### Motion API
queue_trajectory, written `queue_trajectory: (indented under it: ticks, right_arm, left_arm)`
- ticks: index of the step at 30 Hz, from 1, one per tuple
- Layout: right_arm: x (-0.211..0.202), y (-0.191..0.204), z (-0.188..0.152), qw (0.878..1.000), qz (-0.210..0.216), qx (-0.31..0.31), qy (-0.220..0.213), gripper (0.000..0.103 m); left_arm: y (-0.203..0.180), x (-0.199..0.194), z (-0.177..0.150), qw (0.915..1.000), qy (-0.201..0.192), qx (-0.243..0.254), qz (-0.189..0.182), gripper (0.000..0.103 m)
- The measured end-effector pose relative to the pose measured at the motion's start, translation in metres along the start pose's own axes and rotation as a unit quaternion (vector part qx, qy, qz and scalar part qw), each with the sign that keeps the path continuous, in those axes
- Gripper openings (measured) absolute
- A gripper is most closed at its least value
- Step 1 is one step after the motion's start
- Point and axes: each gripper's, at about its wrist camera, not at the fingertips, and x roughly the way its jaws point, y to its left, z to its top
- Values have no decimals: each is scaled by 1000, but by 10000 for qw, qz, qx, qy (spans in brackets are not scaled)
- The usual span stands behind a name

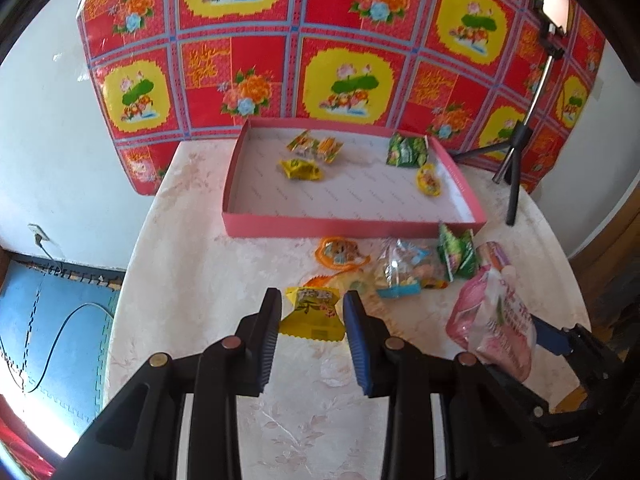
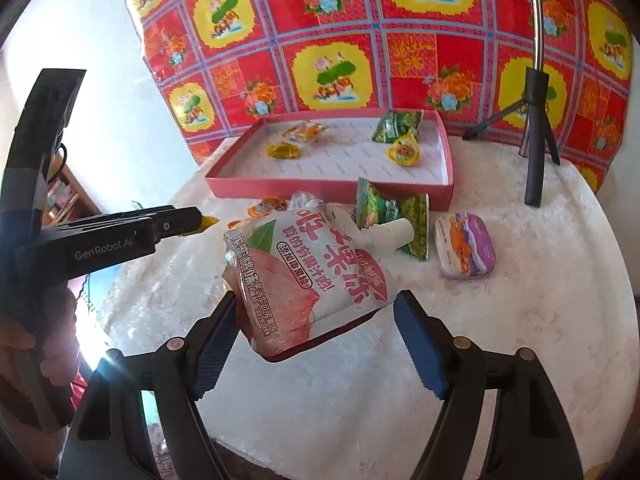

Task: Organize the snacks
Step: 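Close the right tool on the drink pouch while the left tool grasps the yellow candy pack, then lift both held snacks and carry them over the pink box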

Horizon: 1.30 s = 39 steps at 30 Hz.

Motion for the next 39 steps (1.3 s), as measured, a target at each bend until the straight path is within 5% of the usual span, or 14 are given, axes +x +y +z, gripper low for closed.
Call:
queue_trajectory:
  ticks: [16, 39]
  right_arm:
    - [7, -1, 43, 10000, 24, -74, 4, 79]
    - [72, -15, 116, 9998, 11, -88, 186, 79]
  left_arm:
    - [12, 5, 48, 9999, -122, 13, -48, 33]
    - [9, 100, 111, 9998, -19, -1, 211, 33]
